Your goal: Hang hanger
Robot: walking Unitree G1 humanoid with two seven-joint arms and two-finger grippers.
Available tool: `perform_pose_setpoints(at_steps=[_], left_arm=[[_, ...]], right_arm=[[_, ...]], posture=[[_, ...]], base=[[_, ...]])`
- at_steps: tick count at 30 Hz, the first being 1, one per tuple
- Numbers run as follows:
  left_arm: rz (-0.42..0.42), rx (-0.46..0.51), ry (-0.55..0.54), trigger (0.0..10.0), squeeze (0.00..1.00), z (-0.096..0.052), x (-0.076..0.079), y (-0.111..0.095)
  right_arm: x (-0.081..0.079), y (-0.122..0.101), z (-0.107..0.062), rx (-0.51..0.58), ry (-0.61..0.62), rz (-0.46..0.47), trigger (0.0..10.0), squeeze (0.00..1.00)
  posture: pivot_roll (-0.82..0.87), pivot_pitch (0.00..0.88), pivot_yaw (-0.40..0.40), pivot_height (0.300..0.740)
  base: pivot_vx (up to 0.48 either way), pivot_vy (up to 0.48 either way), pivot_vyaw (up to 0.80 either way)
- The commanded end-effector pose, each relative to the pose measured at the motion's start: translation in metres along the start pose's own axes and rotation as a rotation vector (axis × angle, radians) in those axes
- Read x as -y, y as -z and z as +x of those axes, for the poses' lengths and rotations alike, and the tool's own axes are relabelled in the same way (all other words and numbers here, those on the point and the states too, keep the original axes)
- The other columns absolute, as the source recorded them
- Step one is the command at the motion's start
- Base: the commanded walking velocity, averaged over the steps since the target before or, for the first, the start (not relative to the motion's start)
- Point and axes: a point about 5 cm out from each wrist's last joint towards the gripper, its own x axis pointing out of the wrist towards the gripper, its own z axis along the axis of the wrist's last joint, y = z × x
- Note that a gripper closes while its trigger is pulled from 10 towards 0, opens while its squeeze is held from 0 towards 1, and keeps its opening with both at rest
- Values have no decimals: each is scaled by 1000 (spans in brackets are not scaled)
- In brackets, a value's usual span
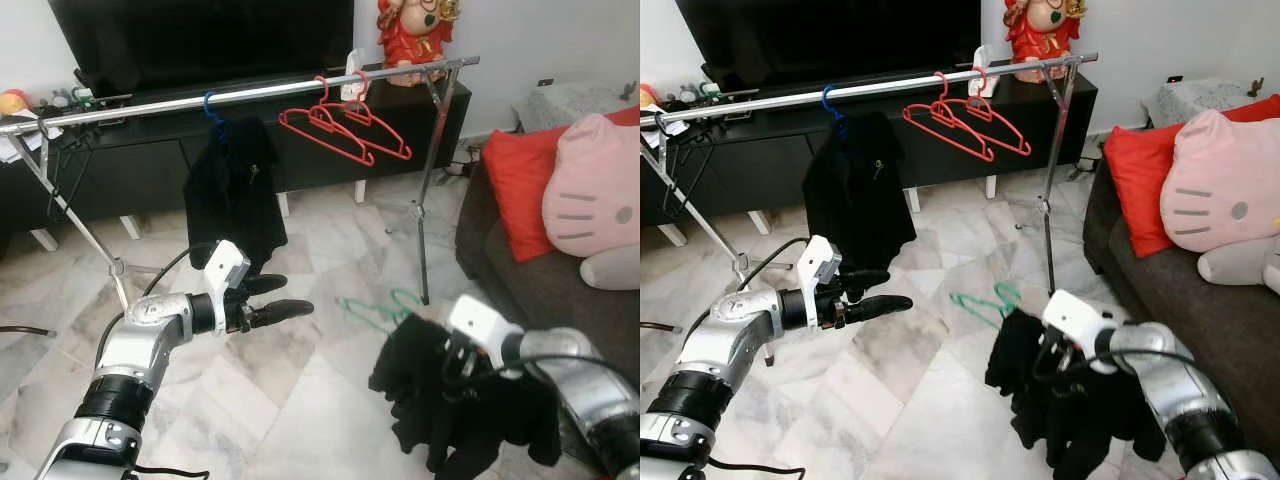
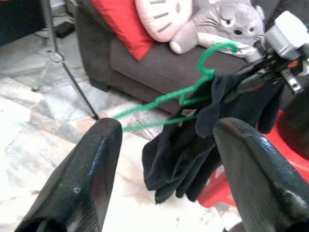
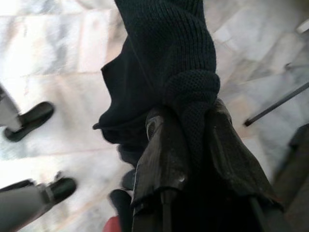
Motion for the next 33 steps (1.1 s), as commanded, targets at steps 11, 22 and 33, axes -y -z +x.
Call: perform_pose_setpoints(at_steps=[11, 22, 33], left_arm=[[-79, -95, -516, 10000, 0, -5, -20, 47], [-155, -267, -798, 10000, 0, -28, -14, 105], [-25, -51, -986, 10000, 0, -32, -1, 98]], right_arm=[[-17, -4, 27, 159, 191, 308, 0, 0], [-50, 26, 47, 158, 575, 725, 0, 0], [-80, 33, 31, 316, 772, 750, 10000, 0]], posture=[[-121, 0, 64, 740], [-120, 0, 55, 740], [-134, 0, 38, 740]], base=[[0, 0, 0], [0, 0, 0], [0, 0, 0]])
